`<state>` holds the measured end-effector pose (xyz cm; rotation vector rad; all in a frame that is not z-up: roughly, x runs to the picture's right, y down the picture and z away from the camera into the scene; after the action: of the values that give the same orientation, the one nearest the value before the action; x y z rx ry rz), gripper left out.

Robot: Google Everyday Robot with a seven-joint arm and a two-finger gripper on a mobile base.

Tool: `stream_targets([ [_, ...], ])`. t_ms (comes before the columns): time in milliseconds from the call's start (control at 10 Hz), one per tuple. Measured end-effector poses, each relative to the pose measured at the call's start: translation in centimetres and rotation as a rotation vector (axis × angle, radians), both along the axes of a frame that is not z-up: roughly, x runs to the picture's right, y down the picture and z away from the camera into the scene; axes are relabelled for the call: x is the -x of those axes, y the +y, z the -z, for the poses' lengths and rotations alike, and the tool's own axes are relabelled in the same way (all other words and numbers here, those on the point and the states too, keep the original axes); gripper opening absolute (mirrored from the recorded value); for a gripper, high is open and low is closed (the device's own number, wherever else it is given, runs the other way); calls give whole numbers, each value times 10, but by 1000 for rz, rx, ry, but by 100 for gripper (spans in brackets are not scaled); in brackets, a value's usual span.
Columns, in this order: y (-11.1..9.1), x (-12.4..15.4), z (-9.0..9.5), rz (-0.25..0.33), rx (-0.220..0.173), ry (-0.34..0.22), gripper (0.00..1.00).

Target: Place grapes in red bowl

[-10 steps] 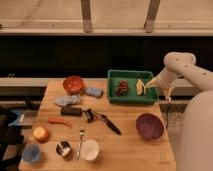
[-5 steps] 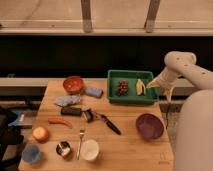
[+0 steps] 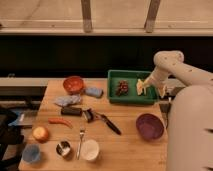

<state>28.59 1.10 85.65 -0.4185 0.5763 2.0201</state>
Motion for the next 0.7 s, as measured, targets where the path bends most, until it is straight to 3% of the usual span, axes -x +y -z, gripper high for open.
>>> stream_targets([
  [400,-27,58,6,73,-56,-137,80],
  [700,-38,100,3,114,-68,-245,80],
])
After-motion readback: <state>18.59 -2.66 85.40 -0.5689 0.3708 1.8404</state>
